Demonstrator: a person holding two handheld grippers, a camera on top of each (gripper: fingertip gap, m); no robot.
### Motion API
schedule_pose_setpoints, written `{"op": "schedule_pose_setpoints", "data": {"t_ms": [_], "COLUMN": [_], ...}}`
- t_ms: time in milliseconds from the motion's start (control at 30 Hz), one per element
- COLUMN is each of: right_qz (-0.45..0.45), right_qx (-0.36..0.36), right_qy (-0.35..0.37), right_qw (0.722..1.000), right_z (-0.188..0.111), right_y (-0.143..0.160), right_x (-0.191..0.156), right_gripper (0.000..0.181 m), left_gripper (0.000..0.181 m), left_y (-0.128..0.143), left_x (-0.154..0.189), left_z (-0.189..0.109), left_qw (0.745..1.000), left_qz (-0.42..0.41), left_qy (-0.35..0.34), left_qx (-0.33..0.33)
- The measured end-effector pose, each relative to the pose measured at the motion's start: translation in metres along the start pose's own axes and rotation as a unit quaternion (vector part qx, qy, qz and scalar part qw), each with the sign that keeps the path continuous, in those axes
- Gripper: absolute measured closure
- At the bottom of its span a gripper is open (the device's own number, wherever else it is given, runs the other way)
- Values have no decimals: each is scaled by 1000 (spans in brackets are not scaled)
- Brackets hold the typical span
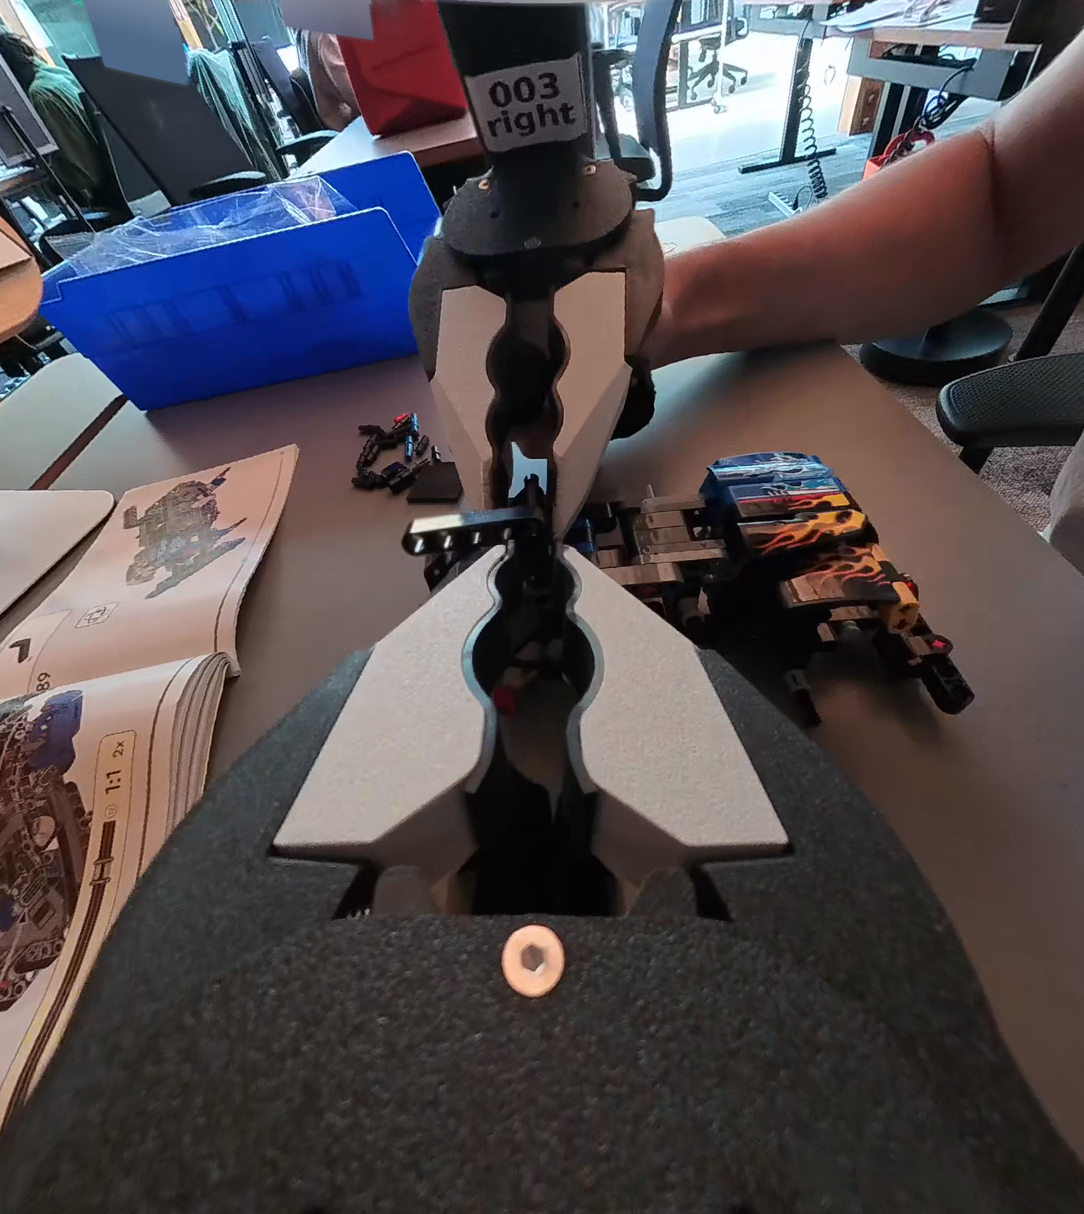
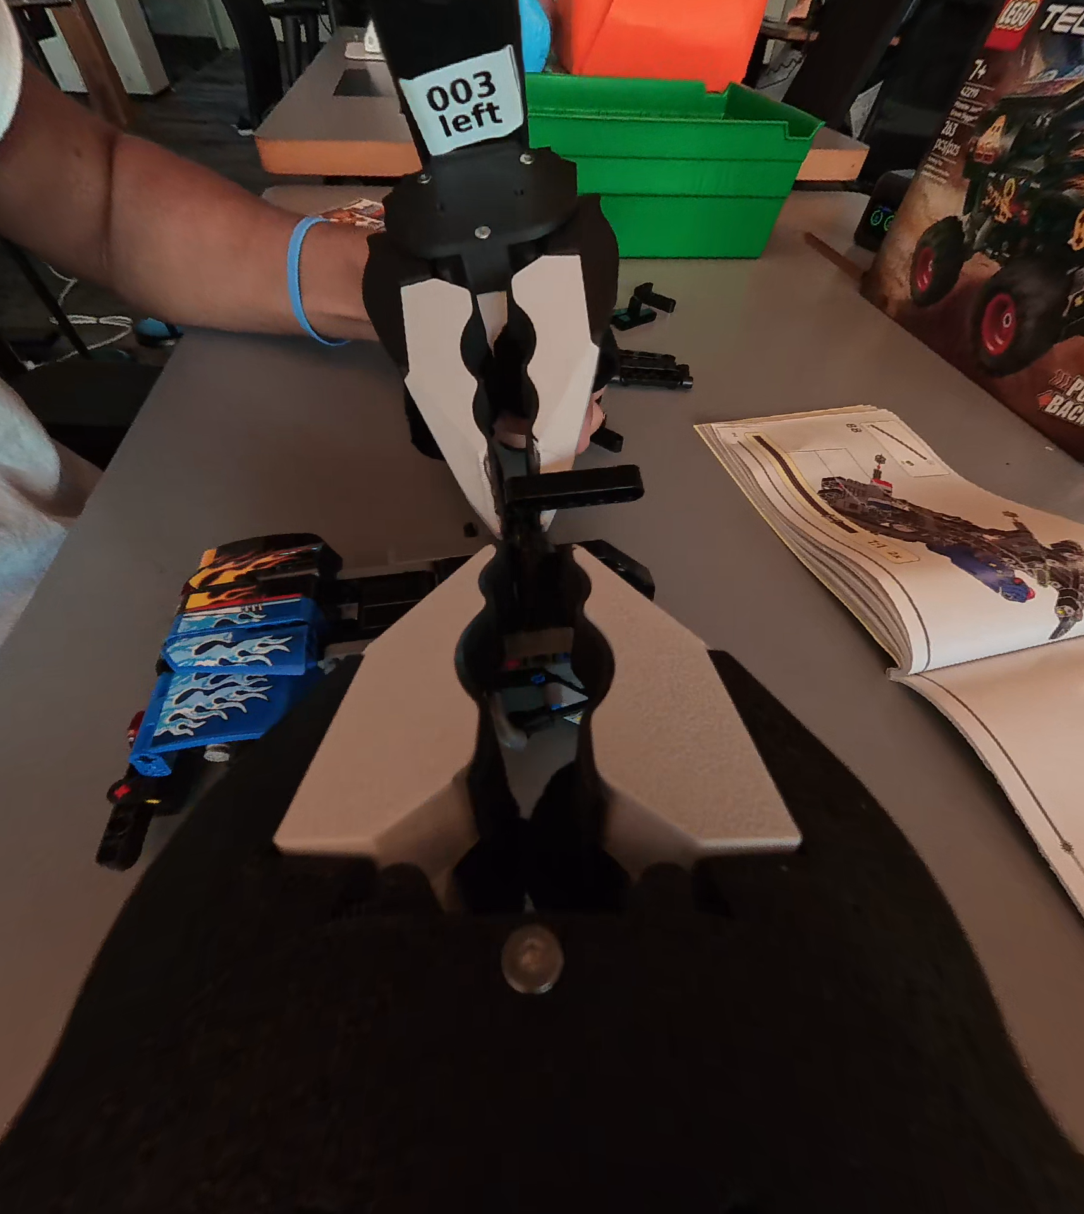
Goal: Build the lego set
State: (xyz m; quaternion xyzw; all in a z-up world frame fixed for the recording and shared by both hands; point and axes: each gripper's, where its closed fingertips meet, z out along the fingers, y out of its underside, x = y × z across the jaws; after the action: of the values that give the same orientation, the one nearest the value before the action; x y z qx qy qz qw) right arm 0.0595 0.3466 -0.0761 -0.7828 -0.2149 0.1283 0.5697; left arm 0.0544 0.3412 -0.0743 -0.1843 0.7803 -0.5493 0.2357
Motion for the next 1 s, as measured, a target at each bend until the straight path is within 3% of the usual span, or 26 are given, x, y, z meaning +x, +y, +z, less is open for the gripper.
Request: {"op": "schedule_pose_setpoints", "data": {"t_ms": [100,1000], "right_qz": [-4,3], "right_qx": [2,6], "right_qy": [3,0], "right_qw": [1000,1000], "right_z": [0,-2], "right_y": [0,1], "right_x": [1,1], "right_gripper": [169,166], "left_gripper": [173,176], "left_y": [3,4], "left_x": [2,-1], "left_z": [-1,4], "left_qw": [1000,999], "left_qz": [6,11], "left_qy": [2,33], "left_qx": [-8,-7]}}
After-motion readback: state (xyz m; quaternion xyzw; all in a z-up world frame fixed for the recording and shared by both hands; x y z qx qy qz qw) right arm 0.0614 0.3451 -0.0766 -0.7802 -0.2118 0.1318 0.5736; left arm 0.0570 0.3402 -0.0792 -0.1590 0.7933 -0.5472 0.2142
